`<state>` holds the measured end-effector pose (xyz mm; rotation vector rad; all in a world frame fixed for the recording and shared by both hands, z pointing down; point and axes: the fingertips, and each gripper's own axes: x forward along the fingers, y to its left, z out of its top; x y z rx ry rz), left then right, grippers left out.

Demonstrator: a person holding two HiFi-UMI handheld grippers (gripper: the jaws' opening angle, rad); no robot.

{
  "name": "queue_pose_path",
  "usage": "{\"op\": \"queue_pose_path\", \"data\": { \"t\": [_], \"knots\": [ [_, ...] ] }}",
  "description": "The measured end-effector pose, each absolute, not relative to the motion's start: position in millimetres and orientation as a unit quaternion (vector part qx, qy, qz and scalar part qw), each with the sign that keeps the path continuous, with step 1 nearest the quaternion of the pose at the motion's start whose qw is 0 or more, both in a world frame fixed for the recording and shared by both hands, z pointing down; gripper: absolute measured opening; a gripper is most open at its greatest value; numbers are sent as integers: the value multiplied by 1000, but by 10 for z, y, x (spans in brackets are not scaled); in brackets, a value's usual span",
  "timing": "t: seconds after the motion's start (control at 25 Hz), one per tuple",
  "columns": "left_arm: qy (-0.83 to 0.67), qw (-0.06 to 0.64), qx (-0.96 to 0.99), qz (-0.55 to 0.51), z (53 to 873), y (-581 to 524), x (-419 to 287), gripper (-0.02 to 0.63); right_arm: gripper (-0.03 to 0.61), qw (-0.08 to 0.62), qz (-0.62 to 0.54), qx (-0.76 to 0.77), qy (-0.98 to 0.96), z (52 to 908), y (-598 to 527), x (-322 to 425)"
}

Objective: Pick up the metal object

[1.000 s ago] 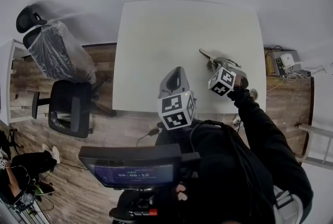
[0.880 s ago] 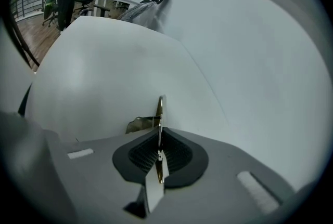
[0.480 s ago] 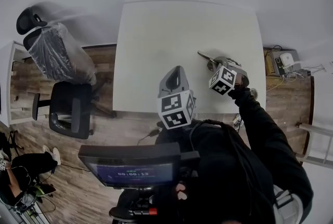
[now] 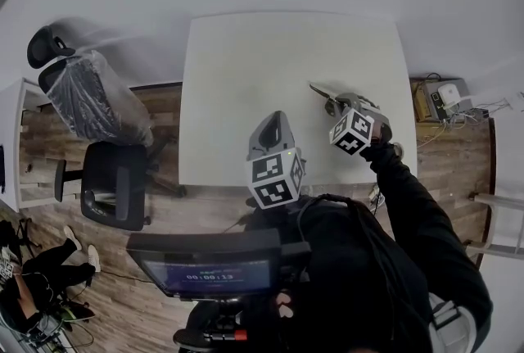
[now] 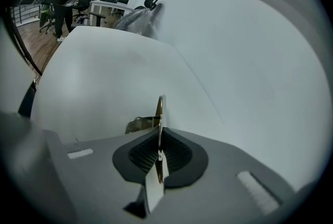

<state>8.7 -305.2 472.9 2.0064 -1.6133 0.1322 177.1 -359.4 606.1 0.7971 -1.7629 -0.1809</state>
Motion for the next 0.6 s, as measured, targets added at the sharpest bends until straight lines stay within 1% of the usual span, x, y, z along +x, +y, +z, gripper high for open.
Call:
{"op": "queue_pose_path", "data": {
  "t": [0.6],
  "knots": [
    [-598,245,762,47,4497,-3079,119,0,3,513,-92,392,-758,5551,-3658,1894]
  ]
}}
